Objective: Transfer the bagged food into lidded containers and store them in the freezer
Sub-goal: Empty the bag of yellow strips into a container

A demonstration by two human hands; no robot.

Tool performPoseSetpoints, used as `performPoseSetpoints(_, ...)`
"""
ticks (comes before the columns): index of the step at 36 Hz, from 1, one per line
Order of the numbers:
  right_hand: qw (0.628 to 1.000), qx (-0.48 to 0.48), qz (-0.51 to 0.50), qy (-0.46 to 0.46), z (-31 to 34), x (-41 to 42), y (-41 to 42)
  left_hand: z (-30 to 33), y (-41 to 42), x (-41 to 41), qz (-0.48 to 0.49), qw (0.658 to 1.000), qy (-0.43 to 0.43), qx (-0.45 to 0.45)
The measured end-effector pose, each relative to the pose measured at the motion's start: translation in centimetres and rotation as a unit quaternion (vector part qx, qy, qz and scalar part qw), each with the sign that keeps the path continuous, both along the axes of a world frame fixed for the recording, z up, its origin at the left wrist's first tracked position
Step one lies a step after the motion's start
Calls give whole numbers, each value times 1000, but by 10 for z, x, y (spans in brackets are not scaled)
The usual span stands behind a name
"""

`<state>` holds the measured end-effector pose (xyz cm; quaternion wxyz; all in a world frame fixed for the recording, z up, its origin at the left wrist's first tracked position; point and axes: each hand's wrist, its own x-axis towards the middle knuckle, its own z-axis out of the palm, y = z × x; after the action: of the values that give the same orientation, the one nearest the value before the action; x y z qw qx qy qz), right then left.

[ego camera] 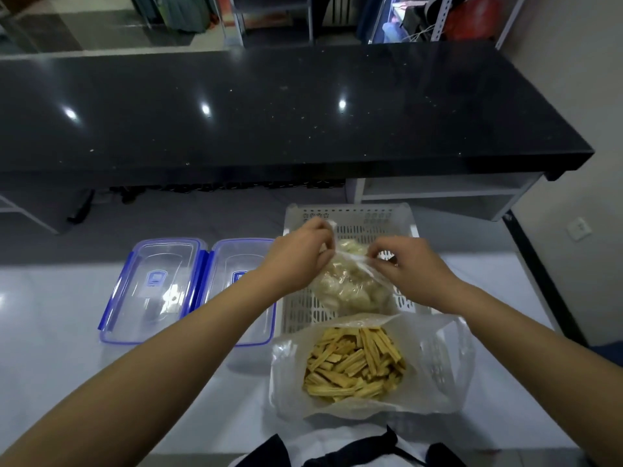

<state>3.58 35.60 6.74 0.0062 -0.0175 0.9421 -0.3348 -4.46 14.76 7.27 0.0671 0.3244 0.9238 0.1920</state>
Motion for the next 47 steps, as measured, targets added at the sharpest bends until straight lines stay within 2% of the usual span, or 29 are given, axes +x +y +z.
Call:
performPoseSetpoints(4, 994, -102, -32, -1, -2, 13, 13, -3, -23, -3, 68, 991, -73, 90)
performPoseSetpoints(7, 990, -124, -58, 18, -4, 18, 16, -8, -31, 2, 87, 977, -122, 154)
performPoseSetpoints(9, 990, -130, -60, 17, -3, 16, 14, -12, -31, 4, 77, 975, -116, 173)
performPoseSetpoints(12, 991, -129, -46, -1, 5, 8, 8, -8, -25, 3, 37, 979, -110, 168)
performPoseSetpoints(16, 1000, 8, 17, -19, 15, -5, -6, 4, -8, 0, -26, 992, -94, 81)
performPoseSetpoints(18, 998, 48, 35, -14, 16, -10, -15, 10, 2, -2, -39, 995, -78, 46)
performPoseSetpoints(21, 999, 28, 22, 26, 19, -12, -22, 18, 8, -5, -36, 993, -95, 62)
performPoseSetpoints(26, 996, -54, -36, 59, 28, -1, -11, 24, -9, -7, -16, 978, -118, 169)
performPoseSetpoints(30, 993, -98, -35, 58, 29, 17, -4, 19, -25, -6, 35, 953, -144, 263)
performPoseSetpoints(34, 985, -161, -33, 52, 25, 26, -2, 11, -32, 0, 120, 896, -211, 372)
performPoseSetpoints(39, 965, -256, -47, 24, 27, 28, 6, 6, -39, 3, 212, 825, -254, 458)
performPoseSetpoints(44, 948, -314, -52, 19, 42, 26, 7, 20, -45, 0, 202, 820, -235, 481)
performPoseSetpoints(47, 947, -313, -51, 47, 56, 22, 6, 37, -49, -5, 188, 811, -245, 497)
